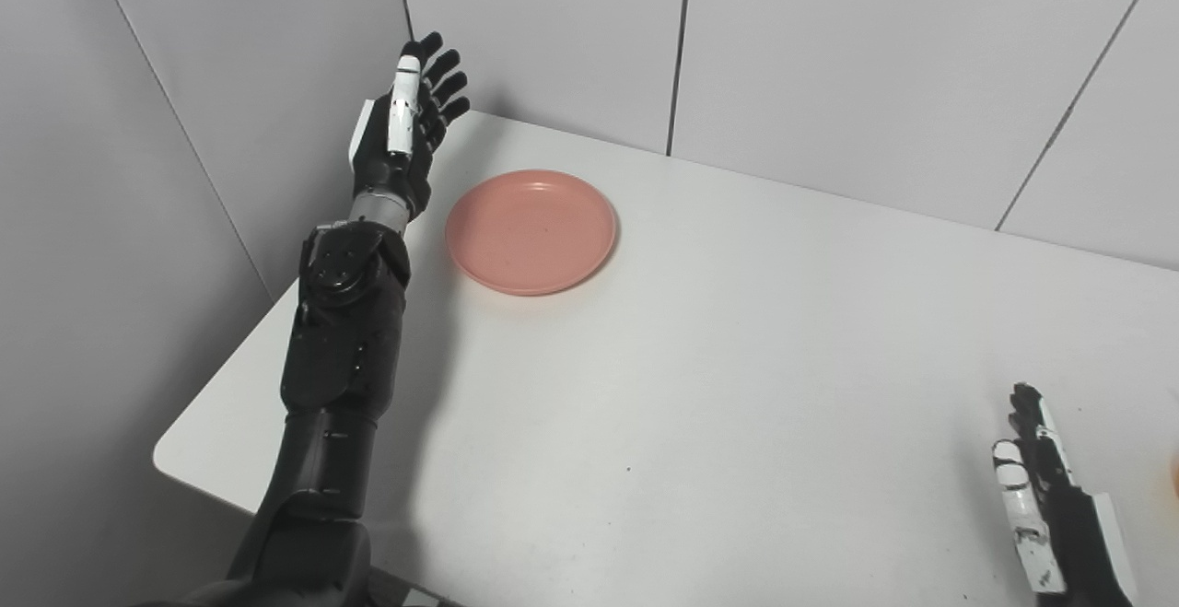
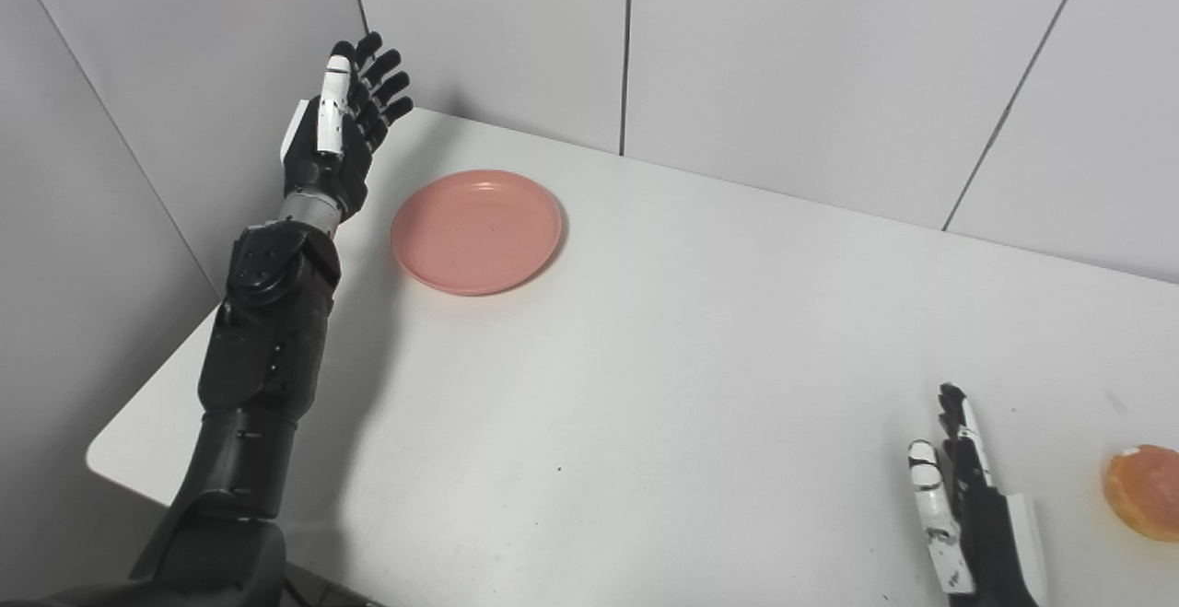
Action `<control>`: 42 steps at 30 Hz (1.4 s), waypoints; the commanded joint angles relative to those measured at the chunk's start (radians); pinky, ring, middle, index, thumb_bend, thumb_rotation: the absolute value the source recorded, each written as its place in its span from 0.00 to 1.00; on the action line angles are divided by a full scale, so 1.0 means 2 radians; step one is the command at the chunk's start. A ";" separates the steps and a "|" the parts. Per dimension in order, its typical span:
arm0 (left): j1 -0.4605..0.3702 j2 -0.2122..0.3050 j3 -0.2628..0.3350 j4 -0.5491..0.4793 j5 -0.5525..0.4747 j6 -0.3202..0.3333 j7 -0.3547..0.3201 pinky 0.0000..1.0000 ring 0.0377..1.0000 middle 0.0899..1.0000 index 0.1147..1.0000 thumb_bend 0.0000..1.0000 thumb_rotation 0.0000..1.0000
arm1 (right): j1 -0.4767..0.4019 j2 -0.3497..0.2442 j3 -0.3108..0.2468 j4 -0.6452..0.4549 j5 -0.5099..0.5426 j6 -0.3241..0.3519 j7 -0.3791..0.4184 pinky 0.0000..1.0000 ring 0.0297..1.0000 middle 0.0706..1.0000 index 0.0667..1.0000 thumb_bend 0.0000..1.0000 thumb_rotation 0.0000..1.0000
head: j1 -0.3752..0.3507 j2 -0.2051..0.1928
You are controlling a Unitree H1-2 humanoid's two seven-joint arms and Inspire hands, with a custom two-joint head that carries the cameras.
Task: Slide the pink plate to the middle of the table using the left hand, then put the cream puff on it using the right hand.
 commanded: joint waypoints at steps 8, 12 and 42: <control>-0.034 0.036 0.009 0.035 -0.027 0.001 -0.001 0.88 0.90 0.90 0.88 0.40 1.00 | 0.012 0.003 0.001 -0.002 -0.001 0.008 0.001 0.98 0.98 0.98 0.97 0.07 1.00 | -0.002 0.001; -0.040 0.036 0.015 0.060 -0.030 0.000 0.006 0.86 0.87 0.87 0.86 0.36 1.00 | 0.012 0.001 0.002 0.000 -0.005 0.003 0.000 0.97 0.97 0.97 0.96 0.06 1.00 | -0.001 0.001; -0.071 0.043 0.014 0.275 -0.040 -0.063 -0.039 0.89 0.88 0.87 0.87 0.41 1.00 | 0.015 0.000 -0.001 -0.009 -0.001 0.014 0.004 0.98 0.98 0.97 0.96 0.08 1.00 | -0.002 0.009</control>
